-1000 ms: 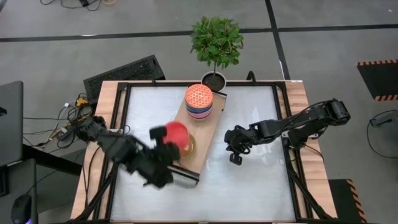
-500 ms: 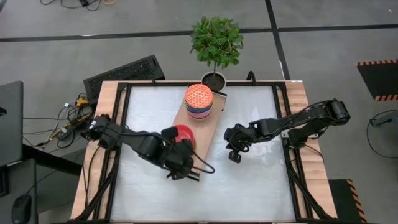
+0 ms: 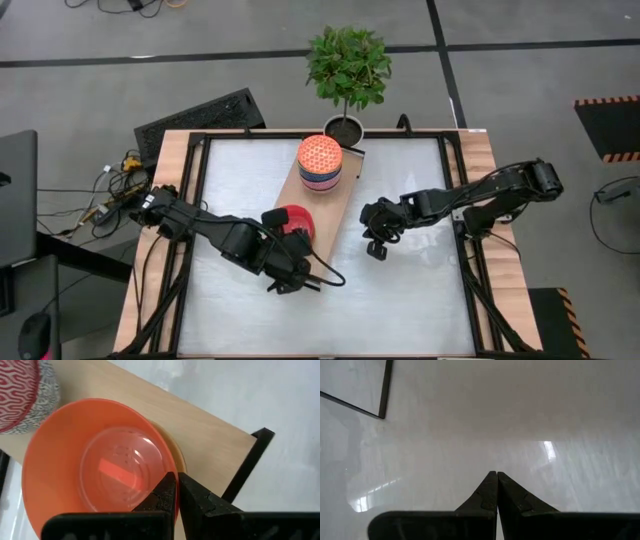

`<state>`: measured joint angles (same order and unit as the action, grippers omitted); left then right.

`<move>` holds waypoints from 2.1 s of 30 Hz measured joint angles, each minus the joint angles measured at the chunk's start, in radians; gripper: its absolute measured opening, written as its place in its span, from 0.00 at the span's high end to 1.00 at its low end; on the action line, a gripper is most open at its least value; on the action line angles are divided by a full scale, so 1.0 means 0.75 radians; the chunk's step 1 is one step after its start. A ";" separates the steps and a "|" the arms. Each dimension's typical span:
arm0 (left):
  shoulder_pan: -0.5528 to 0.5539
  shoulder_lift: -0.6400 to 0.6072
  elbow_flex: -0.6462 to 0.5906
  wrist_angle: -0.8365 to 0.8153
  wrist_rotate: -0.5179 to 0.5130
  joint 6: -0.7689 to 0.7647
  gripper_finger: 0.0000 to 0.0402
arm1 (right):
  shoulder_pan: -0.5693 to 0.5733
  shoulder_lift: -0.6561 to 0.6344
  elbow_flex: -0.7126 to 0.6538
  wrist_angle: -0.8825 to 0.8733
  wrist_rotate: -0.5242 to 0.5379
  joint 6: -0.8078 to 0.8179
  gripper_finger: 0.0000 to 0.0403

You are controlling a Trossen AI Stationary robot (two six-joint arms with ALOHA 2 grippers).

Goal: Place and stack bowls onto a shelf
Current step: Stack the orange bowl on top of the yellow bowl on the shelf, then return to Home Position

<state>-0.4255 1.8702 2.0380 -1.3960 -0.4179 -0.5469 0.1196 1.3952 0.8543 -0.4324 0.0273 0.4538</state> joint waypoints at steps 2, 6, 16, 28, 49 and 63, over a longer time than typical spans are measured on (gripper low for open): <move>0.000 0.000 0.000 0.003 0.028 0.011 1.00 | 0.000 0.000 0.000 0.000 0.000 0.000 0.94; 0.000 0.000 0.000 0.012 0.005 0.011 1.00 | 0.000 0.000 0.000 0.000 0.000 -0.003 0.94; 0.001 0.000 0.000 0.034 -0.007 0.026 0.87 | 0.000 0.000 0.000 0.001 0.000 -0.003 0.94; -0.003 -0.057 0.064 0.030 -0.062 0.025 0.78 | 0.000 -0.027 0.000 0.025 -0.006 0.001 0.94; 0.010 -0.306 0.113 -0.004 -0.353 0.483 0.78 | -0.127 -0.850 0.136 0.165 -0.221 -0.380 0.94; 0.053 -0.582 -0.139 0.629 -0.175 0.483 0.78 | -0.146 -1.251 -0.073 0.118 -0.250 -0.201 0.89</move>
<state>-0.3858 1.4338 1.9337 -0.9242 -0.5492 -0.1844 0.0104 0.4571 0.7995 -0.3440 -0.1603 0.3029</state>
